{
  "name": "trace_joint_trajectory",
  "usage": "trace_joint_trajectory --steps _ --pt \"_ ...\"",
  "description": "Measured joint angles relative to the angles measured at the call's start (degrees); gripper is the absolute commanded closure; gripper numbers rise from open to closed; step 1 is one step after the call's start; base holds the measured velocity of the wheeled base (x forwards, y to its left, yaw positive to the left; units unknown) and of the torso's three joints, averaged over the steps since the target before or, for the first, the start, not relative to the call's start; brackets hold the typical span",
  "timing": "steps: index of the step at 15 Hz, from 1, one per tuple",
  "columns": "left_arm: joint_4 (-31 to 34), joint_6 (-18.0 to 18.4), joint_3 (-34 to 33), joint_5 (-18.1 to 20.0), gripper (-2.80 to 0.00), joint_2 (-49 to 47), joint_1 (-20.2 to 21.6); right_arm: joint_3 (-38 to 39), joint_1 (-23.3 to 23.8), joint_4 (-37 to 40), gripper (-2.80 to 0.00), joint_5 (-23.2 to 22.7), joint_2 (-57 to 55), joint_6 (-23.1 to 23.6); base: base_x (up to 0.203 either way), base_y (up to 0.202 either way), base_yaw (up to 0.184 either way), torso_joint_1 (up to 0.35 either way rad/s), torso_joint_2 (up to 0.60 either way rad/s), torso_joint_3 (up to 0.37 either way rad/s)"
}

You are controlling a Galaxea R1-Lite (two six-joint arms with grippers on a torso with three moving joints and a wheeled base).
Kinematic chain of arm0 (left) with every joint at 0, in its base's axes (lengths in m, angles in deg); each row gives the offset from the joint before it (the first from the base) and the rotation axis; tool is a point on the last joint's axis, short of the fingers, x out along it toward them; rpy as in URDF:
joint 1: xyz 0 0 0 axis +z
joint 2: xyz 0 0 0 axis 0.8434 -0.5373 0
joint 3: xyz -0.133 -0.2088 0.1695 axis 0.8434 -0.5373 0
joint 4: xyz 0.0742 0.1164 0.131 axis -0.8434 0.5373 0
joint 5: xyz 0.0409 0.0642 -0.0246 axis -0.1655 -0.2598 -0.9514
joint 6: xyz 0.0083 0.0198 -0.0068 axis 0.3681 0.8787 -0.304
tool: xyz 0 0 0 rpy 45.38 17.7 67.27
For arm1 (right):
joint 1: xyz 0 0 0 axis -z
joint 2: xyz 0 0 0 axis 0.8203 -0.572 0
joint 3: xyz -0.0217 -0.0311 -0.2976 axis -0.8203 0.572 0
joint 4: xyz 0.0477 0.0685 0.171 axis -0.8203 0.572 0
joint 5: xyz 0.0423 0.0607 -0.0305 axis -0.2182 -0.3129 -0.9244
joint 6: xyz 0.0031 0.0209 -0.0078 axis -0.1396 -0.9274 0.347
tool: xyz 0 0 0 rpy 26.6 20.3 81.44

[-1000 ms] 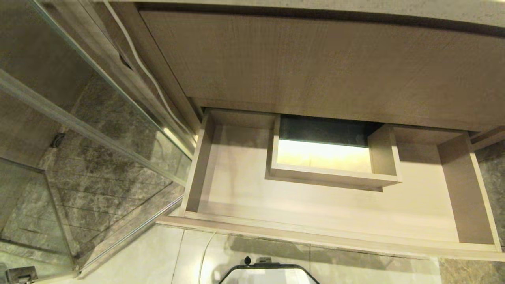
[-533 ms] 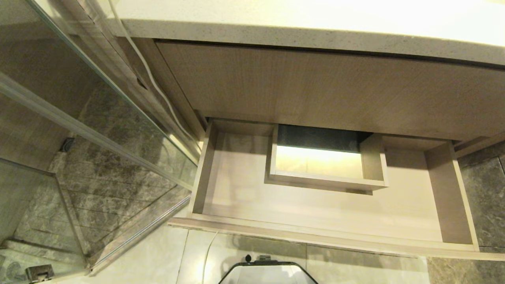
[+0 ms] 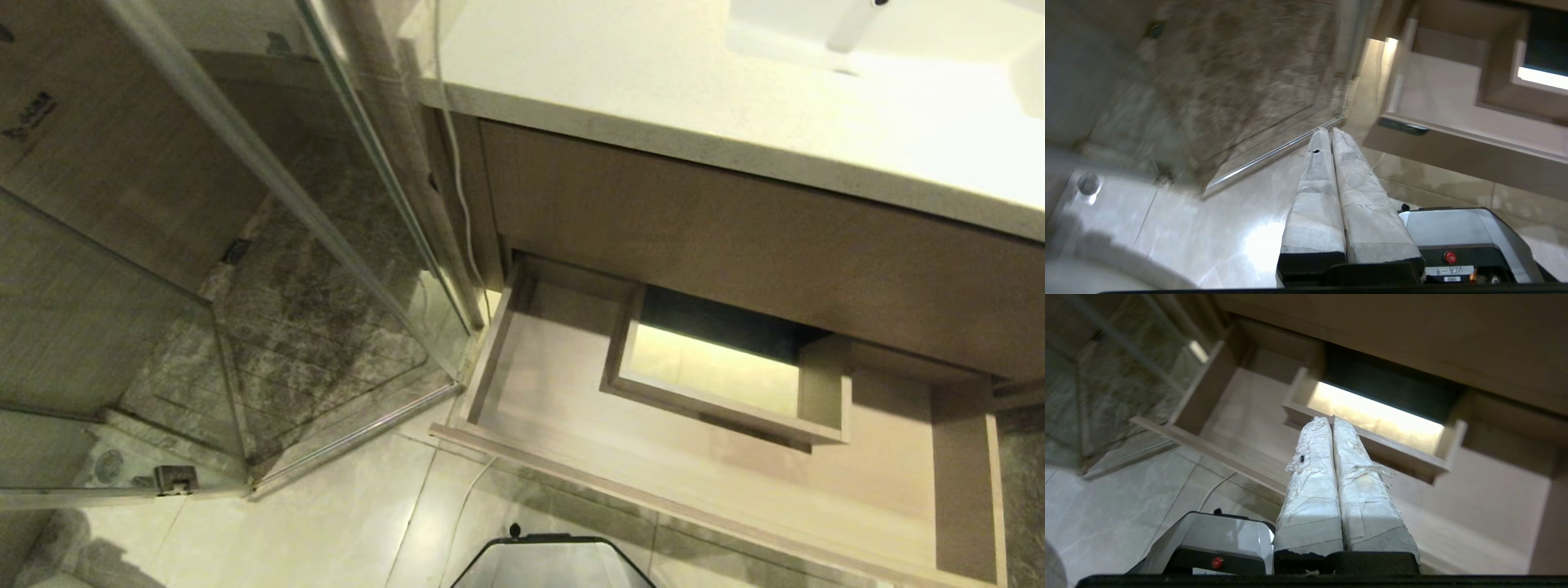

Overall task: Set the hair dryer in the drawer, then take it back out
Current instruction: Pick up the hairdryer

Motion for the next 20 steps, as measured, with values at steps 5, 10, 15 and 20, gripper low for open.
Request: trace_joint_trajectory --steps 5,10,15,20 --pt "0.1 0.0 0.0 0.0 0.0 0.0 0.0 0.0 0.0 0.0 0.0 0.0 0.0 0.0 0.0 -0.003 0.057 0.011 0.0 -0.009" --pt "0.0 0.0 0.0 0.0 0.0 0.0 0.0 0.0 0.0 0.1 0.0 0.0 0.0 0.1 0.0 0.0 0.0 0.0 0.0 0.0" --pt "0.0 0.0 0.0 0.0 0.0 0.0 0.0 0.0 0.0 0.0 0.0 0.0 0.0 0.0 -0.002 0.0 -0.038 0.151 -0.29 -0.141" --pt "0.0 0.0 0.0 0.0 0.0 0.0 0.0 0.0 0.0 0.0 0.0 0.0 0.0 0.0 0.002 0.008 -0.173 0.176 -0.34 -0.165"
